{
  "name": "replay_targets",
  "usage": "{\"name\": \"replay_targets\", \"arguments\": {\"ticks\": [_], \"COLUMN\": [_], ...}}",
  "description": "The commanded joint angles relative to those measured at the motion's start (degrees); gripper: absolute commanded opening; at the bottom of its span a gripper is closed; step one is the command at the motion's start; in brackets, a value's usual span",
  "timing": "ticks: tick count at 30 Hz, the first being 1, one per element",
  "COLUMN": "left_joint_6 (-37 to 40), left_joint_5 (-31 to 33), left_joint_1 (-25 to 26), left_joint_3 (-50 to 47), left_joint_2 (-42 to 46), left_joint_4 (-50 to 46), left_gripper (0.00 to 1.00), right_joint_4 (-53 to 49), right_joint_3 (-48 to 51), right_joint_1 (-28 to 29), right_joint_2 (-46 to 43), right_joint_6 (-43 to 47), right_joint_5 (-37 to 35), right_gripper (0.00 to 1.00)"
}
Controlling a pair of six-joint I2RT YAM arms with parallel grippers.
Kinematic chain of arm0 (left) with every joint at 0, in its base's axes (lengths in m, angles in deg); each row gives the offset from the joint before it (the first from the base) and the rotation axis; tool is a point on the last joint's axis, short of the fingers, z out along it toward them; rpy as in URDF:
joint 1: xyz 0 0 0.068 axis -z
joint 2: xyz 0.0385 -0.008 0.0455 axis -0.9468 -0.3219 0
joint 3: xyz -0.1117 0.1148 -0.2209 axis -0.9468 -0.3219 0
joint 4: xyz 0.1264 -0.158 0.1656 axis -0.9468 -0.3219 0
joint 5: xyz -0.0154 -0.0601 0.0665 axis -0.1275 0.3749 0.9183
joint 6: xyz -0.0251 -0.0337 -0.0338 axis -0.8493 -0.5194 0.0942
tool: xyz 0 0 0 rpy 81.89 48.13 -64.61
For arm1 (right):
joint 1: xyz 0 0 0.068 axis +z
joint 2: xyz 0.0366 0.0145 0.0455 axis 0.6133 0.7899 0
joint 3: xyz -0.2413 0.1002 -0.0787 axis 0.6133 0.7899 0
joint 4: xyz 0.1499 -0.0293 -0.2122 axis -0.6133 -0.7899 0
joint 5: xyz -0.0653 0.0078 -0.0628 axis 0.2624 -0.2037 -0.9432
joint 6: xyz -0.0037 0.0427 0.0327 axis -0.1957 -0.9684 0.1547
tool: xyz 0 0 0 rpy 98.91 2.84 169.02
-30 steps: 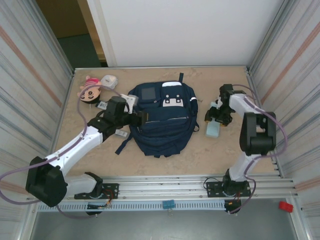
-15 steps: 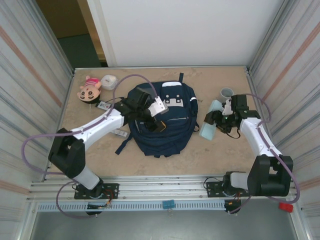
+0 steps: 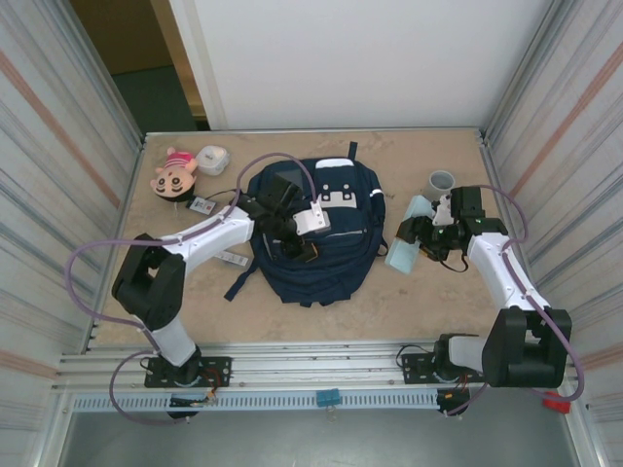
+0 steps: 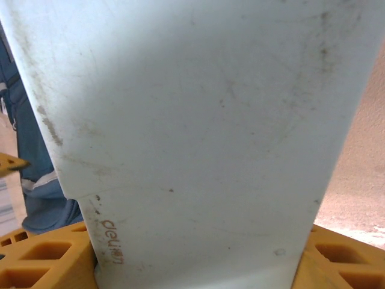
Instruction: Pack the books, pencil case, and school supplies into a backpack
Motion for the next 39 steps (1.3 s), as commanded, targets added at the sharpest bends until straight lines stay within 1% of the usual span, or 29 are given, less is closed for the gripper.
{"name": "replay_targets", "arguments": {"ticks": [1, 2, 3, 4, 5, 10, 12, 16, 18, 22, 25, 27, 29, 30, 32, 34, 37, 39], "left_joint_6": [0.6, -0.4, -1.3, -2.4, -3.7, -11.1, -15.0, -21.0, -22.6, -26.3, -30.5, -33.1, -34.4, -34.6, -34.8, -35.1, -36.2, -36.7], "left_joint_5": [0.9, 0.4, -0.1, -0.6, -0.7, 0.0, 0.0, -0.2, 1.2, 5.0, 5.4, 4.5, 2.9, 2.5, 1.9, 1.3, 0.5, 0.0], "left_joint_1": [-0.5, -0.4, -0.2, 0.3, 1.0, 6.8, 8.1, 8.3, 8.3, 7.1, 5.4, 4.2, 3.5, 3.3, 3.2, 3.0, 2.7, 2.4], "left_joint_3": [0.9, 0.9, 0.7, 0.3, -0.1, -0.5, 0.2, 3.0, 4.7, 7.9, 9.0, 8.9, 8.9, 9.0, 9.2, 9.2, 8.9, 8.8], "left_joint_2": [0.5, 1.4, 2.4, 3.8, 5.2, 10.6, 11.6, 13.2, 13.8, 14.0, 13.7, 13.7, 13.6, 13.6, 13.5, 13.6, 13.9, 14.0], "left_joint_4": [0.6, 0.3, 0.1, -0.1, 0.0, 1.4, 2.5, 3.9, 4.3, 5.4, 7.3, 9.2, 10.5, 10.7, 10.8, 11.2, 12.2, 13.1], "left_gripper": [0.29, 0.18, 0.09, 0.03, 0.00, 0.00, 0.00, 0.00, 0.00, 0.00, 0.00, 0.00, 0.00, 0.00, 0.00, 0.00, 0.00, 0.00], "right_joint_4": [0.7, 0.4, 0.2, -0.1, -0.3, -1.9, -3.3, -8.3, -10.2, -11.2, -14.7, -15.9, -13.7, -11.3, -5.0, 4.1, 15.1, 20.2], "right_joint_3": [-0.7, -0.9, -1.1, -1.3, -1.6, -4.0, -5.3, -8.1, -8.7, -7.1, -5.8, -4.5, -2.1, -0.4, 2.7, 5.8, 9.0, 10.2], "right_joint_1": [0.3, 0.3, 0.4, 0.2, 0.0, -3.3, -5.0, -7.0, -7.2, -7.0, -6.0, -3.8, -0.6, 2.0, 7.2, 12.9, 19.9, 23.5], "right_joint_2": [-1.9, -2.1, -2.4, -2.7, -3.1, -3.6, -3.3, -3.4, -3.9, -6.5, -10.0, -13.1, -17.1, -19.0, -21.8, -23.4, -22.6, -20.8], "right_joint_6": [-0.9, -1.1, -1.1, -1.0, -1.0, -0.6, 0.1, 1.6, 1.6, -1.0, -2.1, -4.5, -9.7, -13.9, -22.4, -30.5, -41.5, -46.3], "right_joint_5": [2.1, 2.3, 2.7, 3.1, 3.6, 7.1, 9.3, 11.0, 12.0, 16.4, 16.5, 16.3, 16.1, 15.6, 13.7, 11.5, 7.4, 4.6], "right_gripper": [0.50, 0.50, 0.50, 0.50, 0.50, 0.50, 0.50, 0.50, 0.51, 0.51, 0.52, 0.52, 0.53, 0.53, 0.54, 0.54, 0.54, 0.55]}}
